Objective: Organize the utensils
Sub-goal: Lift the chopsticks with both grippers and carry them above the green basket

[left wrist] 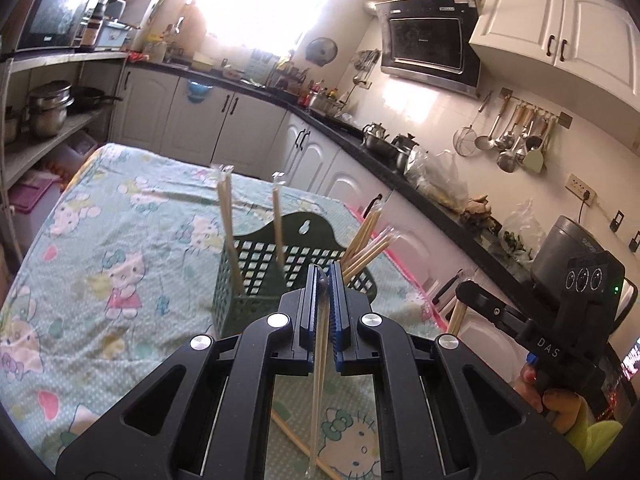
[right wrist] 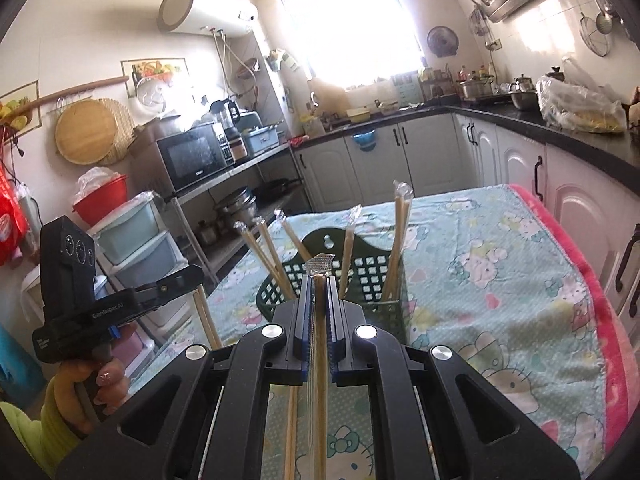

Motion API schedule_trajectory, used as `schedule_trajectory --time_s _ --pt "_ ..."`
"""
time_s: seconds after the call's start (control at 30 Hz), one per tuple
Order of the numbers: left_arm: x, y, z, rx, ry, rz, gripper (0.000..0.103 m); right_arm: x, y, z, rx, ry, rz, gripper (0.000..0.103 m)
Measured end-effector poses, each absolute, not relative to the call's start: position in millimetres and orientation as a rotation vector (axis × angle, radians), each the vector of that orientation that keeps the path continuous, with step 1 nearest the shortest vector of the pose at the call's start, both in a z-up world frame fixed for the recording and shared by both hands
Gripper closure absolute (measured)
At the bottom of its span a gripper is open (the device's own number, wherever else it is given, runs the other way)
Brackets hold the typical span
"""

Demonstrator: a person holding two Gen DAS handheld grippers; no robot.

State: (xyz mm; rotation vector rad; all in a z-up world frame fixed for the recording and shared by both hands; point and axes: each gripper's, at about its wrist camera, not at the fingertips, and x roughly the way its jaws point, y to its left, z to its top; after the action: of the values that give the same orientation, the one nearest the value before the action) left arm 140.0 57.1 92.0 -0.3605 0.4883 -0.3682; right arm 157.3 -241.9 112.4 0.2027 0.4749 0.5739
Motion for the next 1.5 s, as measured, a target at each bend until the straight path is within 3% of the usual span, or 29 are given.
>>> schedule_trajectory --time_s 1.5 --pt "169 40 206 -0.243 0.224 -0.354 0.100 200 -278 190 0.254 0.185 0.439 0.096"
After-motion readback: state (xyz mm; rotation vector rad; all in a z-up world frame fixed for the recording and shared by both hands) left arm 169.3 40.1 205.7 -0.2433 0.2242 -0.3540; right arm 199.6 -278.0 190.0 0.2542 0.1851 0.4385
